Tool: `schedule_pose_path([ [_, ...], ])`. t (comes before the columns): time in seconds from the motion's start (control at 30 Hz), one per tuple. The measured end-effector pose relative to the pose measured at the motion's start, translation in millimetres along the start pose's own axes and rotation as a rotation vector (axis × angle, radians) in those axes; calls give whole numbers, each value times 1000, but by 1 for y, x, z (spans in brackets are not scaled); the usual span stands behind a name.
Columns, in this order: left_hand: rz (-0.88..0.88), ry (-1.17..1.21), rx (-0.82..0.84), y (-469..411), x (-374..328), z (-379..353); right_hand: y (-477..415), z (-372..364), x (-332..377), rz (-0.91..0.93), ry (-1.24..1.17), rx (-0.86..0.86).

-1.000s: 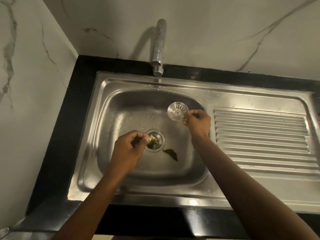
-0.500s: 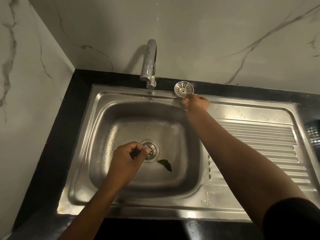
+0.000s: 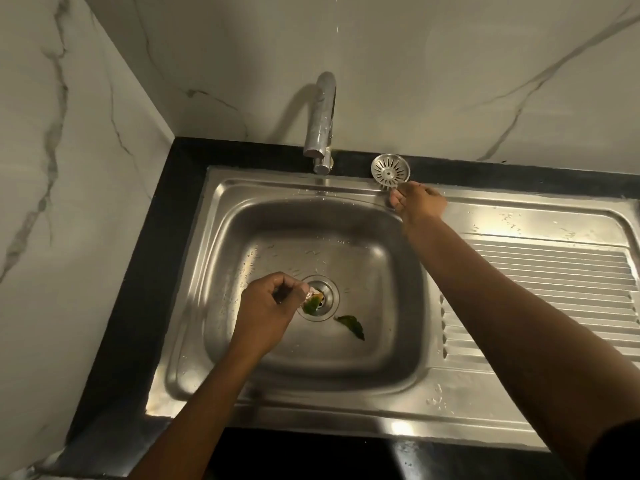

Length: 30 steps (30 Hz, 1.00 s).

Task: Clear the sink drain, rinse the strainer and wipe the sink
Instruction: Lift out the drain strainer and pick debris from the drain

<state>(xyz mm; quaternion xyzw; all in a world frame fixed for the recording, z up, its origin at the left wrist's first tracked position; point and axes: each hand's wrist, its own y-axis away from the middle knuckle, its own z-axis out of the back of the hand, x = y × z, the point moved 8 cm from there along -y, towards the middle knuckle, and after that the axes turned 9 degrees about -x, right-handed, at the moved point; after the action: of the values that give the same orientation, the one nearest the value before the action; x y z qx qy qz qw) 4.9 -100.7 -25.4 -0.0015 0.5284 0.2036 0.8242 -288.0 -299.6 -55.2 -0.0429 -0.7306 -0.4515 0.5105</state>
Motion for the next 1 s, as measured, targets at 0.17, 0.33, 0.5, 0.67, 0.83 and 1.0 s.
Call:
schedule_pose_path([
  [0.17, 32, -15, -50, -18, 21, -4, 30, 26, -18, 155, 123, 100],
  [0.33, 25, -51, -62, -32, 38, -18, 67, 35, -87, 488, 938, 463],
  [0.5, 68, -109, -11, -40, 62, -40, 75, 55, -170, 517, 1715, 712],
  [0.67, 103, -193, 1, -45, 89, -51, 78, 73, -208, 658, 1893, 756],
  [0.83, 146, -254, 9, -49, 110, -56, 81, 63, -219, 731, 1885, 800],
  [1.0, 145, -309, 17, -52, 120, -58, 79, 43, -209, 707, 1735, 715],
])
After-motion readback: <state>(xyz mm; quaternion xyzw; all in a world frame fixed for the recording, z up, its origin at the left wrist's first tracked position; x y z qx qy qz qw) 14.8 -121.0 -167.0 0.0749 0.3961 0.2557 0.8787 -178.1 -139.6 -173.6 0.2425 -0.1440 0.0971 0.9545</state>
